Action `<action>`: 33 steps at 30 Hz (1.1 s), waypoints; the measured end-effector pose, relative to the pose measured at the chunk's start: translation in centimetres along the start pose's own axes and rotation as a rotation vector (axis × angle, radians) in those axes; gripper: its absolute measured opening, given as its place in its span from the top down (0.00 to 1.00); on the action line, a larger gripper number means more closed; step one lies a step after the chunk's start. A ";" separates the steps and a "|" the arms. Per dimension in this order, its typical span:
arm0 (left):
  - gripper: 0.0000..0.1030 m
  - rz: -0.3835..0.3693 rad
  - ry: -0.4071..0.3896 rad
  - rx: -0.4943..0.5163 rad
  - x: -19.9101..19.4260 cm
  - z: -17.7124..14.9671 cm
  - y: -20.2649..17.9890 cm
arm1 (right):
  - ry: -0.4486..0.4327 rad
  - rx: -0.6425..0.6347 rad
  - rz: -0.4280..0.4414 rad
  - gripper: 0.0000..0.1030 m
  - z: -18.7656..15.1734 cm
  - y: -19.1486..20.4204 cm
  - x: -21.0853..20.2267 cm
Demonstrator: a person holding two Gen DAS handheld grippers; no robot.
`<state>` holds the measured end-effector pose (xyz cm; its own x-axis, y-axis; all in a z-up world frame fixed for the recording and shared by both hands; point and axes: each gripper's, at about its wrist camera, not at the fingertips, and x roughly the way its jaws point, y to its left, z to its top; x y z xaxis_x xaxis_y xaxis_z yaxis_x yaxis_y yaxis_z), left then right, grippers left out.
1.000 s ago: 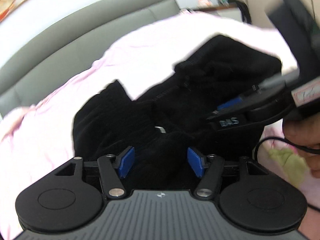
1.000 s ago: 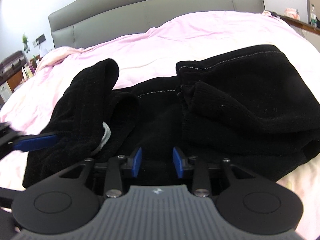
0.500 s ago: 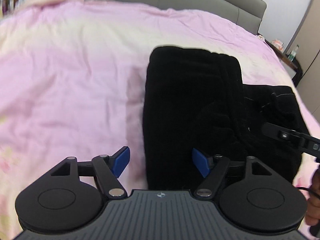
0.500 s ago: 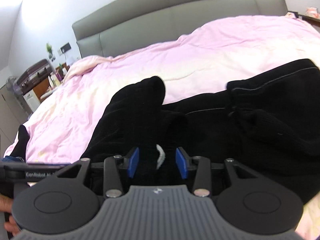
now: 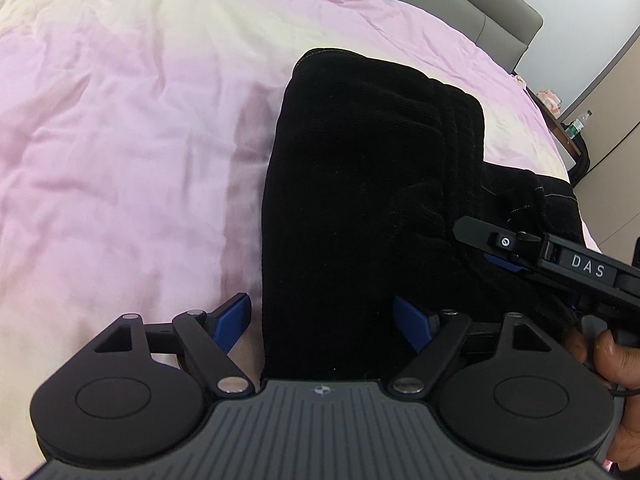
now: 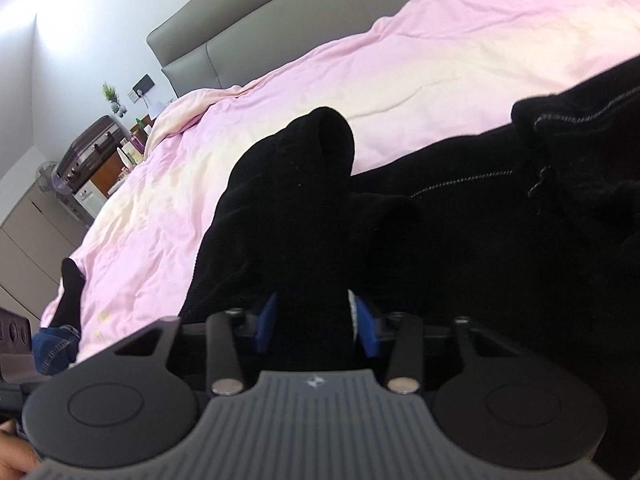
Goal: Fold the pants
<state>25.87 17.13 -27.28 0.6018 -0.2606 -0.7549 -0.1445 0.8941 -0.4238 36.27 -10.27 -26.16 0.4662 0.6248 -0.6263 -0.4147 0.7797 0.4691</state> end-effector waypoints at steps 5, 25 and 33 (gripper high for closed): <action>0.11 -0.020 0.003 -0.006 -0.3 0.1 0.1 | -0.061 -0.040 0.021 0.88 0.3 0.9 -2.5; 0.18 -0.043 -0.008 -0.002 -1.4 -0.2 0.6 | 0.008 -0.028 -0.004 0.93 -4.5 -2.2 -5.7; 0.10 -0.112 0.064 -0.072 0.3 -1.1 1.4 | -0.113 0.053 0.024 0.52 -3.2 -3.2 -6.3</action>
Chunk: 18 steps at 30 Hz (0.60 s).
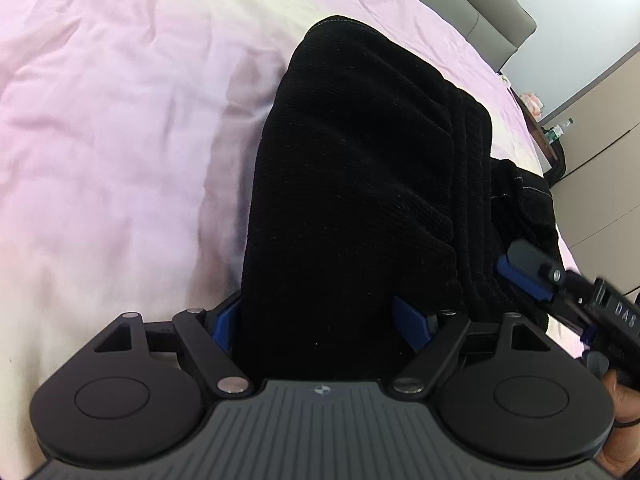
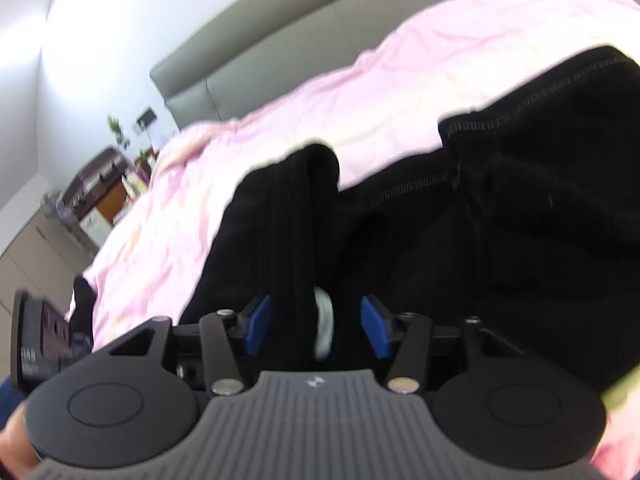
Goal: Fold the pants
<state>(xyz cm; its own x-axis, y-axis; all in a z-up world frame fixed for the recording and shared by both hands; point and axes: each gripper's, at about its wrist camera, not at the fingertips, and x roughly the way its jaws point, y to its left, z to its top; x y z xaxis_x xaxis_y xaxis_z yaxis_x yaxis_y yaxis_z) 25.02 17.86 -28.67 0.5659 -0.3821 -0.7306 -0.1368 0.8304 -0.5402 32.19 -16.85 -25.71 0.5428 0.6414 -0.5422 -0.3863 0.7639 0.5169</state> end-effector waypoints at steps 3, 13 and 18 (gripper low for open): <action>0.10 0.001 0.006 0.006 -0.1 0.1 -0.1 | 0.010 0.025 0.032 0.45 1.3 0.0 1.9; 0.11 -0.052 -0.010 -0.044 -0.7 0.2 0.6 | 0.145 0.090 0.178 0.81 3.6 0.1 6.9; 0.10 -0.163 -0.045 0.000 -2.4 0.7 -0.4 | 0.075 0.163 0.319 0.83 6.0 -2.5 2.8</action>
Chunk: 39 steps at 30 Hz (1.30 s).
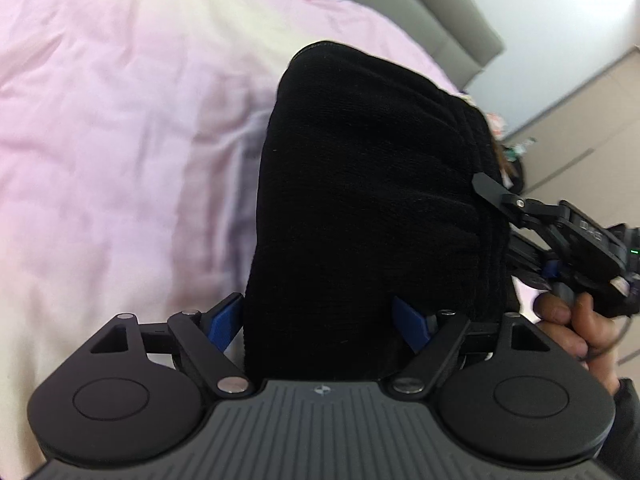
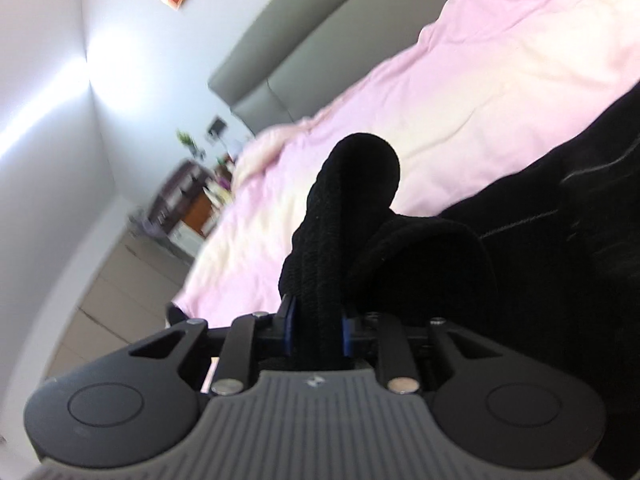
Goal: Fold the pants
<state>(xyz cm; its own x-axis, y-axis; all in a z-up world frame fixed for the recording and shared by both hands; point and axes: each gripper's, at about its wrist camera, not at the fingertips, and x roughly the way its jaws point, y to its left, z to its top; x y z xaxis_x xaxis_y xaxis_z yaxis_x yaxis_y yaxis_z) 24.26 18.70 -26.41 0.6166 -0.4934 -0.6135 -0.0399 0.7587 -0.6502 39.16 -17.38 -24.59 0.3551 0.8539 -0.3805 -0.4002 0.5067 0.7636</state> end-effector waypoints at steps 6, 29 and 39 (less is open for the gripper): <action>0.10 0.046 0.021 0.036 1.3 0.0 -1.9 | 0.036 0.144 -0.064 0.83 -1.6 -5.4 -1.4; 0.16 0.191 -0.095 0.185 -1.8 -0.3 -6.7 | -0.091 -0.543 -0.425 0.71 -9.1 6.6 -3.2; 0.13 0.151 -0.071 0.295 3.6 0.7 -9.2 | 0.045 -0.520 -0.427 0.68 -8.1 4.2 -0.8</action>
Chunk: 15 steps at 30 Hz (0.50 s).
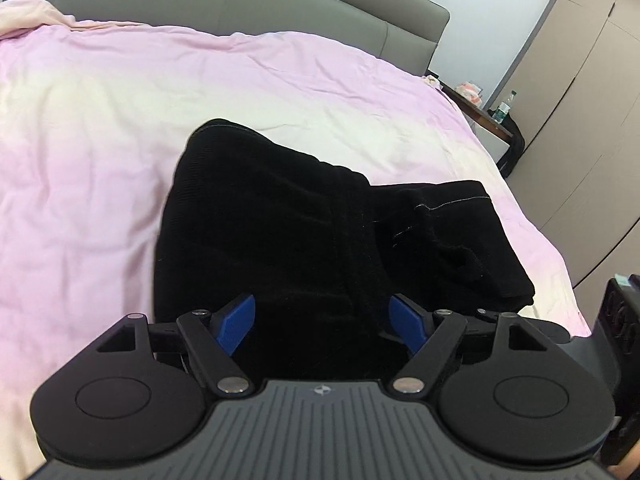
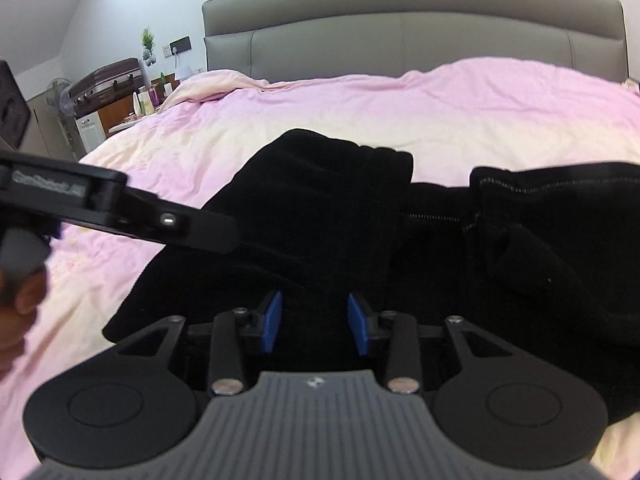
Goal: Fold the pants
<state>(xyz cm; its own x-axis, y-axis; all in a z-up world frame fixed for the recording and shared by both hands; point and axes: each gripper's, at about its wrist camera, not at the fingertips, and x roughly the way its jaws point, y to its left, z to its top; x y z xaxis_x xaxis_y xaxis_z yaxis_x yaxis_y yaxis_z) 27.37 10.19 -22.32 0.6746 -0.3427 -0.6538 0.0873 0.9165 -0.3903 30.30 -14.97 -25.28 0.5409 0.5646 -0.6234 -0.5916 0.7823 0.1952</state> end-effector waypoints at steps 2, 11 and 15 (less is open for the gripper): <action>0.13 0.033 0.047 -0.037 2.0 -0.2 0.6 | 0.022 0.016 0.018 0.68 0.2 -0.2 -0.1; 0.13 0.125 0.058 0.031 1.8 -0.5 -1.1 | -0.019 0.151 0.107 0.57 0.7 -2.9 -2.0; 0.13 0.130 -0.012 -0.006 0.7 -0.3 -1.8 | -0.178 0.442 0.051 0.49 0.9 -8.0 -5.3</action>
<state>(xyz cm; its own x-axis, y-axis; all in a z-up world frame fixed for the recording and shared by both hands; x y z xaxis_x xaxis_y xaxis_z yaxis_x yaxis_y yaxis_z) 27.48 8.23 -22.25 0.6890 -0.2183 -0.6911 -0.0062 0.9518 -0.3068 32.75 -24.01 -22.86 0.6348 0.6114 -0.4725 -0.3302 0.7674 0.5496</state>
